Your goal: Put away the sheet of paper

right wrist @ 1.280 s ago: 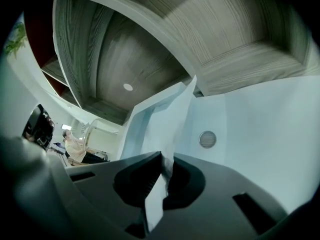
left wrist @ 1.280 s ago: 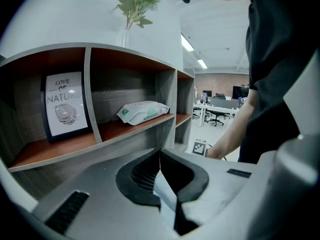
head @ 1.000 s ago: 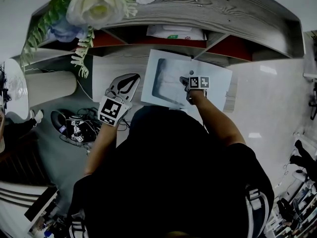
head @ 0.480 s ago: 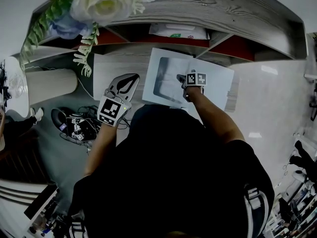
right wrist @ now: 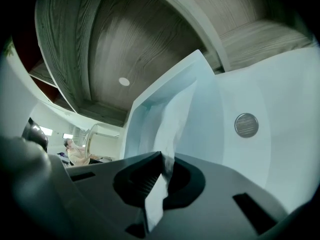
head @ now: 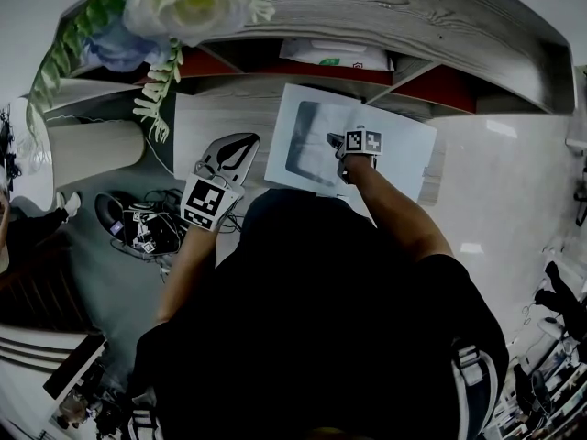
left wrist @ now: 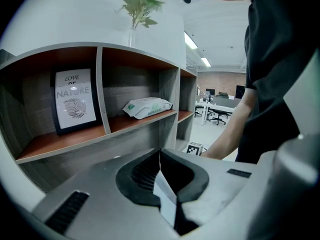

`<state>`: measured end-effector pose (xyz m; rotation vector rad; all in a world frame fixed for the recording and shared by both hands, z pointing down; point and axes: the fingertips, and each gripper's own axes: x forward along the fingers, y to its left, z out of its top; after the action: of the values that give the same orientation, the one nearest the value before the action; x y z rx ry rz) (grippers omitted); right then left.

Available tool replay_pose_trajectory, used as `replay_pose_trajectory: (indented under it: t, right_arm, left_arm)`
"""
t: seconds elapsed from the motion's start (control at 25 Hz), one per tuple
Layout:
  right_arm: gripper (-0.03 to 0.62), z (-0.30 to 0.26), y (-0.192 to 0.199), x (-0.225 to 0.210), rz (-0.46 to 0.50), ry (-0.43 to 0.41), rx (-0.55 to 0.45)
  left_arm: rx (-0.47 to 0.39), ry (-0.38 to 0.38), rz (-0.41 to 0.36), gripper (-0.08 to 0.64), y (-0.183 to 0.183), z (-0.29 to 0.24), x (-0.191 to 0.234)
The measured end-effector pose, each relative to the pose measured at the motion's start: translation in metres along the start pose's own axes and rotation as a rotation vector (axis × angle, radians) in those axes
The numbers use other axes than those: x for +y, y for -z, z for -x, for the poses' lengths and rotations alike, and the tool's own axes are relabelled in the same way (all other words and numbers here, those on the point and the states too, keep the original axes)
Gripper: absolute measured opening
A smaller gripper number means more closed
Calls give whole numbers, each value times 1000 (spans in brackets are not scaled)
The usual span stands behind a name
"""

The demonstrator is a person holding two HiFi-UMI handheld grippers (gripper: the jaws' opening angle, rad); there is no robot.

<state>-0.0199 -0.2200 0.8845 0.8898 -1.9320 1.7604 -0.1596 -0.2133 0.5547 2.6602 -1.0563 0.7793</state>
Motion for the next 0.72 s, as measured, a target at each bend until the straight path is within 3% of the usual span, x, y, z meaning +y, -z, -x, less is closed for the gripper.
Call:
replay_pose_trajectory:
  t: [0.48, 0.72]
  right_arm:
    - [19, -12, 0, 4, 40, -2, 39]
    - [85, -11, -3, 4, 40, -4, 48]
  left_arm:
    - [5, 1, 1, 21, 0, 2, -3]
    - [2, -1, 8, 21, 1, 4, -4]
